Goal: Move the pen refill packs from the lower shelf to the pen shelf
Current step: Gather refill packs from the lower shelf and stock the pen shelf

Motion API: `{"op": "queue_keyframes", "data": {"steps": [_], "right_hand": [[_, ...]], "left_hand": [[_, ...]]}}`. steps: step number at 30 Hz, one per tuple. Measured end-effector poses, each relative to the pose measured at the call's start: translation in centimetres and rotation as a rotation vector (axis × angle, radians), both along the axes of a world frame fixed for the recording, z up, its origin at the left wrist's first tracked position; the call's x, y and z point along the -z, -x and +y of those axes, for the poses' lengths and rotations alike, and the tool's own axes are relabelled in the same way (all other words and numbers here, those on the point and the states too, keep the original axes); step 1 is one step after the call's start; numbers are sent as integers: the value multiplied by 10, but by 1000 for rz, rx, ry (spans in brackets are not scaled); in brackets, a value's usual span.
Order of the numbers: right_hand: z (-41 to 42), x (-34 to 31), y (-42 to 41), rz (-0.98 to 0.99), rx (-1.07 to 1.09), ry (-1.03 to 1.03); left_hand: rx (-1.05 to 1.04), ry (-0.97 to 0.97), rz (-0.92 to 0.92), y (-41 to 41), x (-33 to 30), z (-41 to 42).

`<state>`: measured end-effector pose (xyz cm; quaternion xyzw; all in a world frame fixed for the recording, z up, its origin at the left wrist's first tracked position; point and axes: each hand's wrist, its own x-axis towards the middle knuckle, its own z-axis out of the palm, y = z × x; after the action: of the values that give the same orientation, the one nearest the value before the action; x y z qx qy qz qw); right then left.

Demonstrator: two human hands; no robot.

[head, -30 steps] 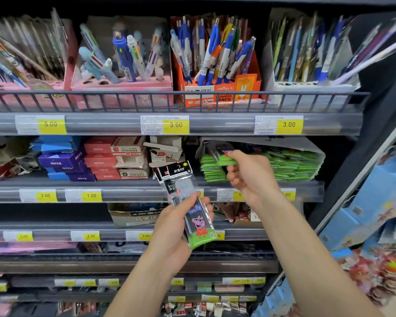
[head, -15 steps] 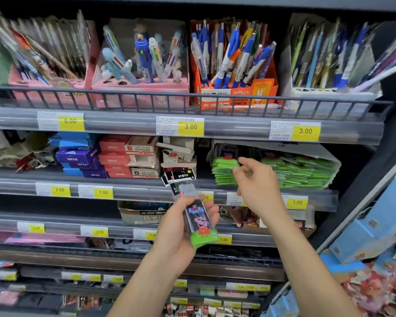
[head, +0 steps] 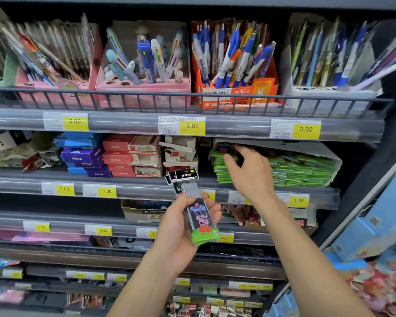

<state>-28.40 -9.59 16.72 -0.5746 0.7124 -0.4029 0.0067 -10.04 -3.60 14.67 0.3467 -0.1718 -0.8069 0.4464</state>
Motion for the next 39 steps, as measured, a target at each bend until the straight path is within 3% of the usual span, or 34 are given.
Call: {"op": "queue_keyframes", "data": {"steps": [8,11,14,19,29,34,37,39], "right_hand": [[-5,-4,-2,-43,-67,-95],[16,-4,-7,-76,-49,-12],[61,12,-20,-251,-44,50],[115,35,-43,-812,-373,-300],[133,28,-33,-897,-311,-293],[142,16,-21,-1116,-320,-266],[141,7,0,-1290,-308,-143],[134,1,20,-1300,-224,-50]], "left_hand": [[18,19,6,3,-4,5],[31,32,26,4,-4,5],[68,64,-10,2,-2,3],[91,159,-153,4,6,1],[93,186,-219,18,4,10],[72,186,-289,21,2,11],[44,179,-291,18,1,7],[26,162,-282,18,0,5]]}}
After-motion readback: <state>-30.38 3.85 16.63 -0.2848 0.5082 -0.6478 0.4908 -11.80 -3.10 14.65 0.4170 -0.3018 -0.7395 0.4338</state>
